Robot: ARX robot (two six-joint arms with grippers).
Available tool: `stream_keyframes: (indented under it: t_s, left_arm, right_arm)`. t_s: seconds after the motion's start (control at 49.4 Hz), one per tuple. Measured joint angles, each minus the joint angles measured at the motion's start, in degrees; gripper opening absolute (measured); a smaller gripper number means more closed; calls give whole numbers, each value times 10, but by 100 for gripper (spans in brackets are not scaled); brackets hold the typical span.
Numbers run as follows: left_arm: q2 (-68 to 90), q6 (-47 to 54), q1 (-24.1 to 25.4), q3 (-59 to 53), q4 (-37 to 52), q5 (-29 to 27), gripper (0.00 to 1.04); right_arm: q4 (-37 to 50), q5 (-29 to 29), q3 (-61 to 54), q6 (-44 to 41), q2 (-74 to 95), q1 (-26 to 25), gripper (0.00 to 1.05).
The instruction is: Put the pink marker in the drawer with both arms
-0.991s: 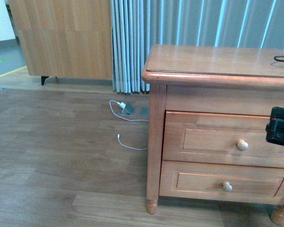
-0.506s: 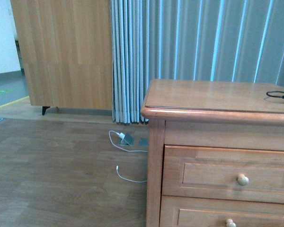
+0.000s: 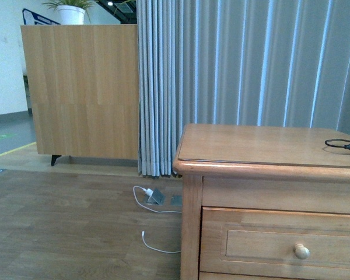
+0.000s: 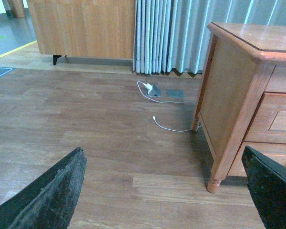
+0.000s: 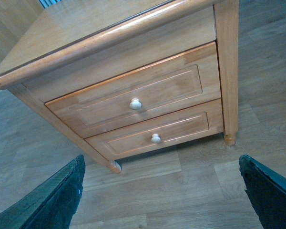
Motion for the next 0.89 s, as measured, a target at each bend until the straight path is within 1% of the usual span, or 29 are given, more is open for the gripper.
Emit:
stream_keyframes:
  t_s: [0.101,0.142,0.182,0.223,0.243,0.486,0.526,0.567,0.607,0.688,0.89]
  left_arm:
    - [0,0,0,0,0,0,99]
    - [0,0,0,0,0,0,99]
    - [0,0,0,0,0,0,99]
    - [0,0,0,0,0,0,99]
    - [0,0,0,0,0,0,99]
    - [0,0,0,0,0,0,99]
    - [0,0,0,0,0,0,99]
    - [0,0,0,0,0,0,99]
    - [0,0,0,0,0,0,99]
    - [0,0,0,0,0,0,99]
    - [0,0,0,0,0,0,99]
  right_arm:
    - [162,29,-68,-73,-31,20,79]
    - [198,47,-87,-102,-51,40,68]
    - [198,63,-97,-117,-70,59,57]
    - [195,76,-103,-125,-81,71,50]
    - [191,83,-107,-128,-88,80,45]
    - [162,134,-129,-138,-140,132,2]
    - [157,145,-132,-140,-148,142,2]
    - [149,183,-135,-141,-157,166,1]
    - [144,203,-137,-141,-165,189,1]
    - [137,206,-142,-142,-177,210,1]
    - [130,211,-163,-142,-208,213,1]
